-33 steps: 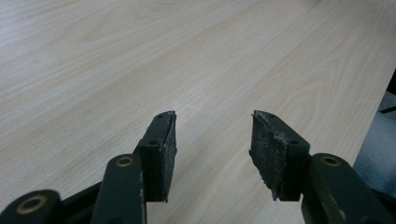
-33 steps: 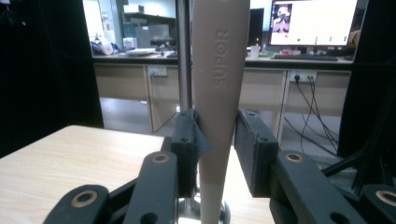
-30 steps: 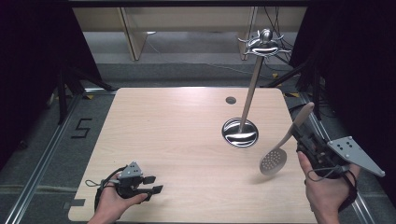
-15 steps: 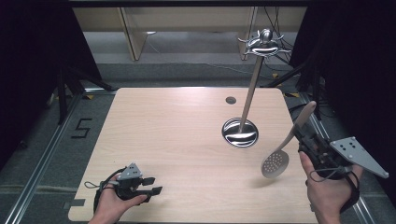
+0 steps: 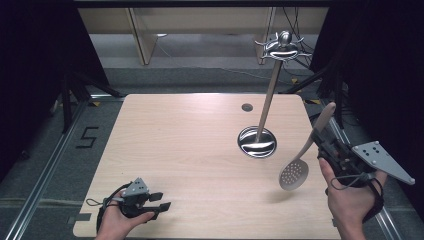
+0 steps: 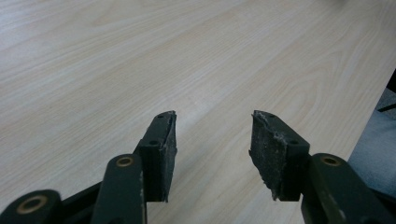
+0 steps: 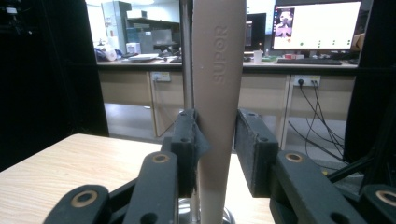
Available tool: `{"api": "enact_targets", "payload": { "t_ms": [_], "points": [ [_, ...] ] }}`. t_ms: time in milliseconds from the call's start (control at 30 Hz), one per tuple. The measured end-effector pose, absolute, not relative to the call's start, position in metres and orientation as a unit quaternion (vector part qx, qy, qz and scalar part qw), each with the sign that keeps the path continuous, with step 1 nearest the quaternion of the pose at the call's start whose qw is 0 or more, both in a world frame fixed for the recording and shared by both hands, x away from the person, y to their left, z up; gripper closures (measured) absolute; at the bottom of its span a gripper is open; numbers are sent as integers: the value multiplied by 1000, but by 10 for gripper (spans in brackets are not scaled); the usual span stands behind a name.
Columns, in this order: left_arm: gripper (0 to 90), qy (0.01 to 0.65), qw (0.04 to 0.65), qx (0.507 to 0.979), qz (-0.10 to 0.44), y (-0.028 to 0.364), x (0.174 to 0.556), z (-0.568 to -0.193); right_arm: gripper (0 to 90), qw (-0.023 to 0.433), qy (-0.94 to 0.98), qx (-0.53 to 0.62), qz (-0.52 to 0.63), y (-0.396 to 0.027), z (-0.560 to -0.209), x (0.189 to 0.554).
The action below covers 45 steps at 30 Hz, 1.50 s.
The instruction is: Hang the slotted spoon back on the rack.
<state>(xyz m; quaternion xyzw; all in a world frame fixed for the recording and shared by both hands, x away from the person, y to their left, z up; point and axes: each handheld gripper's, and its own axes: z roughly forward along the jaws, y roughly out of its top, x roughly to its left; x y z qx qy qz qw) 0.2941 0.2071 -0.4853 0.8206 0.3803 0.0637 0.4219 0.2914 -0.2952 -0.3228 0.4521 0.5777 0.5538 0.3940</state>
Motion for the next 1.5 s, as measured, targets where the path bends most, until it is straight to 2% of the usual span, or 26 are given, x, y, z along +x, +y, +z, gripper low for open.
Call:
{"api": "enact_targets", "payload": {
  "t_ms": [233, 1067, 1500],
  "points": [
    [498, 384, 431, 814, 73, 207, 296, -485, 704, 387, 581, 450, 557, -294, -322, 296],
    [500, 371, 436, 816, 77, 207, 296, -481, 704, 421, 575, 436, 550, -270, -308, 307],
    [499, 377, 438, 813, 72, 208, 295, -479, 704, 420, 571, 439, 552, -262, -304, 312]
  ]
}}
